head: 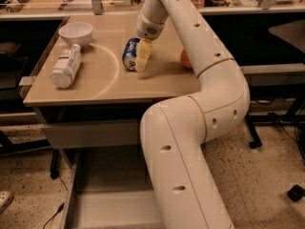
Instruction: Place pepsi can into middle drawer
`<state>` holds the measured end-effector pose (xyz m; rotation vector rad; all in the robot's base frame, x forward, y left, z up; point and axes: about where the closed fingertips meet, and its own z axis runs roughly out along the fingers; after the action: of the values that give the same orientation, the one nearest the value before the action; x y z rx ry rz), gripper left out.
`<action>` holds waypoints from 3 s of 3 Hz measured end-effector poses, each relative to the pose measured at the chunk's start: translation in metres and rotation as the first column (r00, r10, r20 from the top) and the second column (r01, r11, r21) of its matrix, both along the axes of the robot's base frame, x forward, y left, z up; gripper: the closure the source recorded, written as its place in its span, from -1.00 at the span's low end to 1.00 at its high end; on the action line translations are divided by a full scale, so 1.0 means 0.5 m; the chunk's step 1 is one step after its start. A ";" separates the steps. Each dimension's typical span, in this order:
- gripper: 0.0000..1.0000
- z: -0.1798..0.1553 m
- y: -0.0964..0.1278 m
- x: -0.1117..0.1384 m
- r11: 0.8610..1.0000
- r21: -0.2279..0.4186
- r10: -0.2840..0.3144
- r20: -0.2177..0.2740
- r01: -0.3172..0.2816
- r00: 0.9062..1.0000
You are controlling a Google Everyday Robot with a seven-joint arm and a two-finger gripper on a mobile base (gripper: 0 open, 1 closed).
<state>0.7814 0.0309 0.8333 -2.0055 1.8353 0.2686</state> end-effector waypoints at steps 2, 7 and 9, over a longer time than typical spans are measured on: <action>-1.00 0.003 0.001 -0.002 1.000 -0.014 0.004 0.001 -0.004 1.000; 0.32 -0.002 0.022 -0.005 0.999 -0.026 0.024 -0.003 -0.024 1.000; 1.00 -0.003 0.031 0.010 1.000 -0.013 0.016 0.020 -0.015 1.000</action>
Offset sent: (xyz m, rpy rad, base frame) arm 0.0576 -0.0212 0.0481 -0.0731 0.0754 0.0421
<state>0.7865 0.0466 0.8319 -2.0246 1.8144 0.2404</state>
